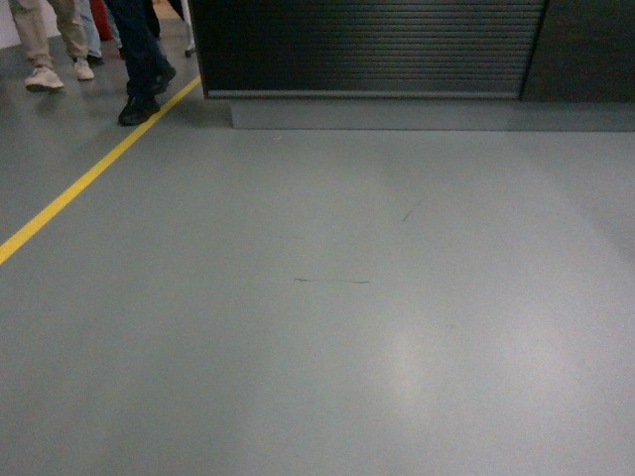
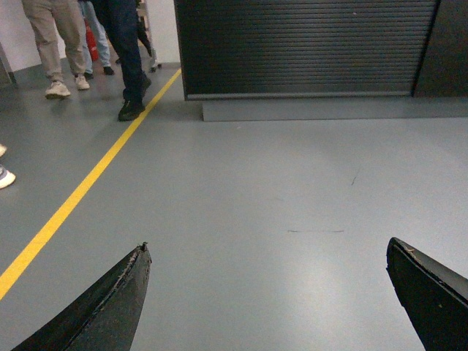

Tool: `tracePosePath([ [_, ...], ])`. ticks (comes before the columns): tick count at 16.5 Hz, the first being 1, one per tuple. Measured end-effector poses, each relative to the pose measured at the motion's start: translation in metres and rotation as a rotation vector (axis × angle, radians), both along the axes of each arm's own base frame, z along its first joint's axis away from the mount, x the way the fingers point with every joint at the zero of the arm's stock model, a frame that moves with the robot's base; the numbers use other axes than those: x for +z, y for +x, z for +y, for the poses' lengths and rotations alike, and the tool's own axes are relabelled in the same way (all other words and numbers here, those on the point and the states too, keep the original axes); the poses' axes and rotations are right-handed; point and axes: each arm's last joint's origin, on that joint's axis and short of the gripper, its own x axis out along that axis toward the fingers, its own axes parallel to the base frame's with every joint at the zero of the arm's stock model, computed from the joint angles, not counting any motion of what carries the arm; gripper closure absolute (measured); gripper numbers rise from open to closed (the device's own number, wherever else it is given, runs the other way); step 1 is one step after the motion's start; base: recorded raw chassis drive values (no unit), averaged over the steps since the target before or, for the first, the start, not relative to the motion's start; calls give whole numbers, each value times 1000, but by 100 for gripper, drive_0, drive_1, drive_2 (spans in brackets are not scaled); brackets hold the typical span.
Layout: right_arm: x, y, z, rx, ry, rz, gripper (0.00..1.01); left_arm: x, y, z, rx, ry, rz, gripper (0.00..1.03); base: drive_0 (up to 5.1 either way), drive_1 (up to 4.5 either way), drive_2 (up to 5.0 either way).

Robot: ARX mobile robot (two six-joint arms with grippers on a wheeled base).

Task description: Place dark red mango on scale at checkout

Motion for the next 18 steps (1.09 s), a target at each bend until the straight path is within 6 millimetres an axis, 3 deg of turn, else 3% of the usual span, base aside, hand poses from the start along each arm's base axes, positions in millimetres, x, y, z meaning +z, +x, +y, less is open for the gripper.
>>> tracePosePath([
  [18, 0, 0, 0, 0, 0, 0, 3, 0, 0, 0, 0, 0, 0, 5, 0, 0, 0],
])
